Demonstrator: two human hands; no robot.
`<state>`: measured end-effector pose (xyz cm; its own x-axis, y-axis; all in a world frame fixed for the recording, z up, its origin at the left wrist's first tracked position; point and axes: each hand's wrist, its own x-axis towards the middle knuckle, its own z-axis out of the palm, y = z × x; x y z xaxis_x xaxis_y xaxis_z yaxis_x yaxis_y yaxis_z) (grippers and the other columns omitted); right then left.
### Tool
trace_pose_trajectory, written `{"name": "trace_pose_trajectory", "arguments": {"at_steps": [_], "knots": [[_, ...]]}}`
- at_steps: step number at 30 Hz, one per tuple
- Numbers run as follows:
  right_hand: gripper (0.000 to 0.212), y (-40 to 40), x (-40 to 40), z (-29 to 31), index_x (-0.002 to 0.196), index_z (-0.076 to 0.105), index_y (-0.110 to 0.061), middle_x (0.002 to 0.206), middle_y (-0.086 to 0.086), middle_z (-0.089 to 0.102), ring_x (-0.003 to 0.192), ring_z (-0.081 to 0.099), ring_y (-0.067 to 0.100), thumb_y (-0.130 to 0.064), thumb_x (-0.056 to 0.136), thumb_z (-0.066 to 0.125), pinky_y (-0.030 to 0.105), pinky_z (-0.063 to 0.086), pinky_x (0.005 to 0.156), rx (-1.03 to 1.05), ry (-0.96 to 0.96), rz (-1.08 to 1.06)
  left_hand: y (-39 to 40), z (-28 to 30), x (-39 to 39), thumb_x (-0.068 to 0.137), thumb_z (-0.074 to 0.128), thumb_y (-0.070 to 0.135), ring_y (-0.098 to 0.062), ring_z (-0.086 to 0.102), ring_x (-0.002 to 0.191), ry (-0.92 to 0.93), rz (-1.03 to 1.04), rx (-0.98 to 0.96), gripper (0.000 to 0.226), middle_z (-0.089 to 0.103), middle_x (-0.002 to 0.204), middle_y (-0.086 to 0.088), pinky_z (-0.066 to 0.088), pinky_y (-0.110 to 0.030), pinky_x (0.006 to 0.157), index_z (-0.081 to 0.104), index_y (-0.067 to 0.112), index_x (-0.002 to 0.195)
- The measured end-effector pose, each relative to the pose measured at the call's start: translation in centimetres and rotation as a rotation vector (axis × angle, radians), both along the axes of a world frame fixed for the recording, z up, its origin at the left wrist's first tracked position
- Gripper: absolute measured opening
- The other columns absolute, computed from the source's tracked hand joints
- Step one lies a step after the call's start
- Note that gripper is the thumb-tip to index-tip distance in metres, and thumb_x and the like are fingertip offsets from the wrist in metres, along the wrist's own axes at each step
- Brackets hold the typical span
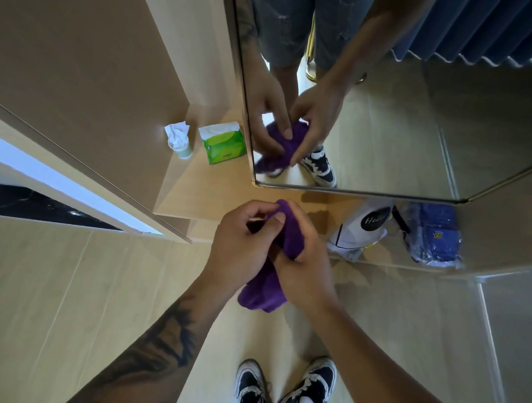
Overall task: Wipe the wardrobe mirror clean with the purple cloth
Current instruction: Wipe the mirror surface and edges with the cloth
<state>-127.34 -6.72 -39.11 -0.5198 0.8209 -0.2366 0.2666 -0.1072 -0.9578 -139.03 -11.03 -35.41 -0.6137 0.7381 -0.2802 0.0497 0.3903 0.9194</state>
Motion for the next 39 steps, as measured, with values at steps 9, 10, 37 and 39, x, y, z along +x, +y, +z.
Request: {"name": "trace_pose_trajectory", "arguments": {"at_steps": [9,10,37,39], "knots": [[0.035,4.2,-2.8,-2.0,0.115,0.069,-0.024,0.105,0.005,0.078,0.1,0.074,0.031,-0.016,0.083,0.083,0.06,0.059,0.092,-0.634,0.21,-0.514,2.9,3.4,-3.6,0.104,0.061,0.018,-0.003,0.064,0.111,0.243,0.091,0.464,0.044,0.066,0.122,0.006,0.051,-0.024,0.096,0.049,0.018,0.147],[0.042,4.9,-2.7,-2.0,0.119,0.069,-0.021,0.108,0.008,0.078,0.101,0.075,0.034,-0.015,0.08,0.083,0.062,0.058,0.092,-0.668,0.277,-0.541,3.2,3.5,-3.9,0.107,0.056,0.016,-0.002,0.062,0.1,0.264,0.031,0.49,0.037,0.065,0.11,0.01,0.049,-0.023,0.091,0.052,0.021,0.143],[0.055,6.6,-0.3,0.8,0.131,0.063,-0.019,0.134,0.013,0.068,0.122,0.066,0.034,0.016,0.09,0.054,0.053,0.054,0.104,-0.664,0.593,-0.795,3.5,2.4,-3.9,0.108,0.052,0.02,-0.025,0.056,0.089,0.353,0.075,0.41,0.029,0.059,0.097,0.0,0.048,-0.026,0.079,0.064,-0.003,0.123],[0.052,6.2,-1.5,1.0,0.131,0.061,-0.015,0.127,0.012,0.071,0.112,0.071,0.031,0.017,0.091,0.052,0.048,0.061,0.089,-0.694,0.605,-0.8,3.5,2.5,-3.9,0.108,0.053,0.02,-0.025,0.056,0.089,0.346,0.078,0.403,0.029,0.058,0.096,-0.001,0.046,-0.024,0.078,0.063,-0.004,0.12]]}}
